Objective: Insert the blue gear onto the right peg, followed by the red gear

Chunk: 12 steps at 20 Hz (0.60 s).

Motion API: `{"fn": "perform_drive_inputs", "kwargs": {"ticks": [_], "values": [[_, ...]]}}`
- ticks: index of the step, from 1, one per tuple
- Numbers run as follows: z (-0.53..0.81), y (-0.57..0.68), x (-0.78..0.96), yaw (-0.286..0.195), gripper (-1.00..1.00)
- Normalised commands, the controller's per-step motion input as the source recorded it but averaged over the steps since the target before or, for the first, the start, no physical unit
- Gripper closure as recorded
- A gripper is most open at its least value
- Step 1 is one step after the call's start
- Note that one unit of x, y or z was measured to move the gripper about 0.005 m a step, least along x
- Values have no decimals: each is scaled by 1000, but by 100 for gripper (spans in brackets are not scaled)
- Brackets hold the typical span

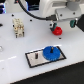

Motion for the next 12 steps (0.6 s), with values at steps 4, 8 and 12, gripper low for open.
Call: {"fn": "perform_drive_inputs", "kwargs": {"ticks": [4, 8, 12], "values": [[-381, -53, -369, 0, -100], [-352, -119, -412, 0, -100], [-271, -200, -393, 0, 100]]}}
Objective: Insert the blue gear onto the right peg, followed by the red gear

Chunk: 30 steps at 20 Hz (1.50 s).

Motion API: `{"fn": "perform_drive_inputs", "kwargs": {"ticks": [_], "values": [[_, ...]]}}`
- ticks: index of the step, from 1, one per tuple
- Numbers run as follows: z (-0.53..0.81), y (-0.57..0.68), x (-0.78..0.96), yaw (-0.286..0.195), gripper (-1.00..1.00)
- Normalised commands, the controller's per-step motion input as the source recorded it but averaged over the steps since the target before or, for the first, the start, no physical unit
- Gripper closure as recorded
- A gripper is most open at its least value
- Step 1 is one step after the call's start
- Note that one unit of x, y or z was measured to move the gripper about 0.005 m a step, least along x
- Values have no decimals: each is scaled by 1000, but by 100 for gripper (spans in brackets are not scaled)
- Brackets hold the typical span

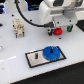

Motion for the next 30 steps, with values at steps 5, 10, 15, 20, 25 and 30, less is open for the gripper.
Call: {"fn": "perform_drive_inputs", "kwargs": {"ticks": [5, 10, 15, 20, 25, 30], "values": [[-160, -170, -326, 0, 100], [-126, -134, -275, 0, 100], [-62, -39, -215, 0, 100], [139, -2, -80, 0, 100], [447, 11, 125, 0, 100], [558, -156, 372, 0, 100]]}}
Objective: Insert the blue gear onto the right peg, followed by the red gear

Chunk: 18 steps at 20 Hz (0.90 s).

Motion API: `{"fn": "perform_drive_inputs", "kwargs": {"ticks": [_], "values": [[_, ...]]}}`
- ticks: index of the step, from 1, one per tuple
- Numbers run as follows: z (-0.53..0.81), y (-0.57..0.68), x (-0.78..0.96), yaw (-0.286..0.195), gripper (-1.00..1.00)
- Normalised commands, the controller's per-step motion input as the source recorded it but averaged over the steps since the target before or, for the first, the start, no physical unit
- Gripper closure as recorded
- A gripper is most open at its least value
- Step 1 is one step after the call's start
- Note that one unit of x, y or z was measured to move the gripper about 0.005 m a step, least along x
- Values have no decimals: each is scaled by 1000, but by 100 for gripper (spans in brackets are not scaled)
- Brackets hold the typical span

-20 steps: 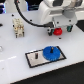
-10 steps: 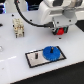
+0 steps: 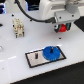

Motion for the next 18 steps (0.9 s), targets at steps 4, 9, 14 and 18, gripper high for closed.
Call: {"fn": "perform_drive_inputs", "kwargs": {"ticks": [4, 9, 14, 18], "values": [[488, -286, 484, 0, 100], [419, -302, 557, 0, 100], [373, -372, 618, 0, 100], [349, -330, 652, 0, 100]]}}
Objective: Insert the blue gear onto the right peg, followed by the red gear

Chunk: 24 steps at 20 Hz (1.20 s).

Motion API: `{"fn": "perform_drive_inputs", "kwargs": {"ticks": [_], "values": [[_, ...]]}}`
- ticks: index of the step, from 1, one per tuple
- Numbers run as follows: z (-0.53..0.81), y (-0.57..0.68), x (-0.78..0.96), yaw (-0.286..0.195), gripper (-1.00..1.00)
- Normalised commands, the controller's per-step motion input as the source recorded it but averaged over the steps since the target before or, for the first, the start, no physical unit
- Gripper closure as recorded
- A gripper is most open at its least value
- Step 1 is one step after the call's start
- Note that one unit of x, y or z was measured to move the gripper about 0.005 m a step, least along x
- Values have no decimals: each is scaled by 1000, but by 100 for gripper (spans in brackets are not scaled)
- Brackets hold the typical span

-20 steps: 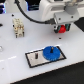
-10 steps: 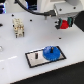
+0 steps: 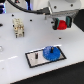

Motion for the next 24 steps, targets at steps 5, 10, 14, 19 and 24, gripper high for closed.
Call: {"fn": "perform_drive_inputs", "kwargs": {"ticks": [5, 10, 14, 19, 24], "values": [[305, -291, 711, 0, 100], [240, -263, 761, 0, 100], [174, -171, 781, 0, 100], [42, -94, 690, 0, 100], [-21, -86, 445, 0, 100]]}}
